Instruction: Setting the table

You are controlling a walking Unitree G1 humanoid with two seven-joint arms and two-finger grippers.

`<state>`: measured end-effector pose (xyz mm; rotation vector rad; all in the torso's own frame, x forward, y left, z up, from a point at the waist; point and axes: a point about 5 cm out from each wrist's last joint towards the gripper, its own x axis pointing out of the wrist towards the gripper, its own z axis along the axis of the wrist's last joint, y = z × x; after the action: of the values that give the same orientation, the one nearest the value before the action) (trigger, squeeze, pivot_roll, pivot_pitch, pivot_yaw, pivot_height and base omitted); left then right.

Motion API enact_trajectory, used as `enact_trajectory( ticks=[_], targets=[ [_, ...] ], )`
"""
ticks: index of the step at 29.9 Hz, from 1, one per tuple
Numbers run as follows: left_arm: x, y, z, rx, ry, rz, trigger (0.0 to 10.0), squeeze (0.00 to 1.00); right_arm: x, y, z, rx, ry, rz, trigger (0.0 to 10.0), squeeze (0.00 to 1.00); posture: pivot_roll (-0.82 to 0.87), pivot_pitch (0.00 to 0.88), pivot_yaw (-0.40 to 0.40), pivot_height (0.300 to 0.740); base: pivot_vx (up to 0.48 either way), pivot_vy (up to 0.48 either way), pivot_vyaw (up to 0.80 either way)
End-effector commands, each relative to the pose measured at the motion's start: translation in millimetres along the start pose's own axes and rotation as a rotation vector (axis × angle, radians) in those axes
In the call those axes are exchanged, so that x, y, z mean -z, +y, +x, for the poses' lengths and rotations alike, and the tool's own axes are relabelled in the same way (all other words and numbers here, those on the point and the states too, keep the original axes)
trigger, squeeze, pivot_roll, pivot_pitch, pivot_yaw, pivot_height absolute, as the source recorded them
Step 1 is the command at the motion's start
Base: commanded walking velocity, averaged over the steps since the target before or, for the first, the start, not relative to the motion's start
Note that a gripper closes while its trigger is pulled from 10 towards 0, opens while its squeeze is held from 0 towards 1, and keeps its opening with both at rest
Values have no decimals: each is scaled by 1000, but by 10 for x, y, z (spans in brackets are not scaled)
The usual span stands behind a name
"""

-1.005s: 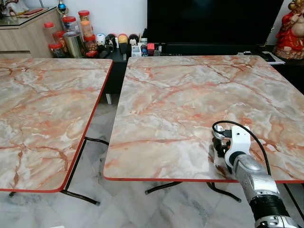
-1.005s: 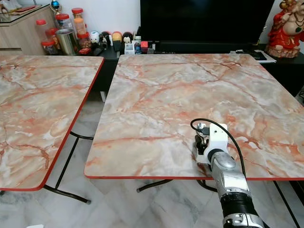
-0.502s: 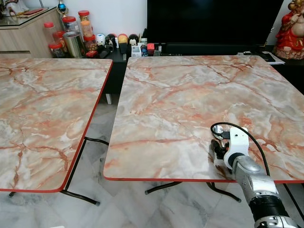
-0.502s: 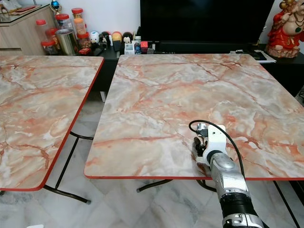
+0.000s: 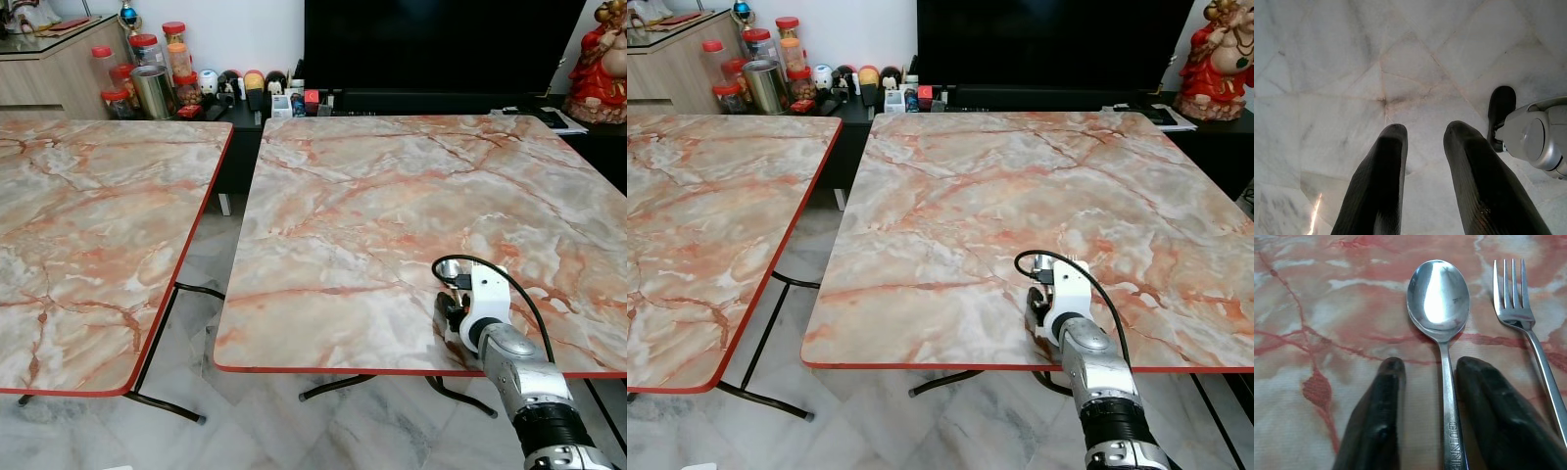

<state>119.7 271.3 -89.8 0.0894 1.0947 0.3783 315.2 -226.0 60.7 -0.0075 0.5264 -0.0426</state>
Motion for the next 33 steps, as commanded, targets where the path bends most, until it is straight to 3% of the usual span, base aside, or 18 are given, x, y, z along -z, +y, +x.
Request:
enact_trajectory(
  ticks=[1,30,31,33],
  targets=[
    [24,27,-1,-5,14,-2,10000,0,-58,19,1,-12,-9,15,0,0,13,0,-12,732,0,0,0],
    [28,37,-2,2,17,-5,10000,0,-35,38,-18,-9,-15,6,0,0,13,0,-7,732,0,0,0],
    [23,44,-1,2,14,-1,10000,0,-84,55,-18,-4,-40,-21,10000,0,10,0,3,732,0,0,0],
    [20,49,-1,3,13,11,10000,0,-145,78,-21,0,-71,-55,10000,0,17,0,1,732,0,0,0]
  ],
)
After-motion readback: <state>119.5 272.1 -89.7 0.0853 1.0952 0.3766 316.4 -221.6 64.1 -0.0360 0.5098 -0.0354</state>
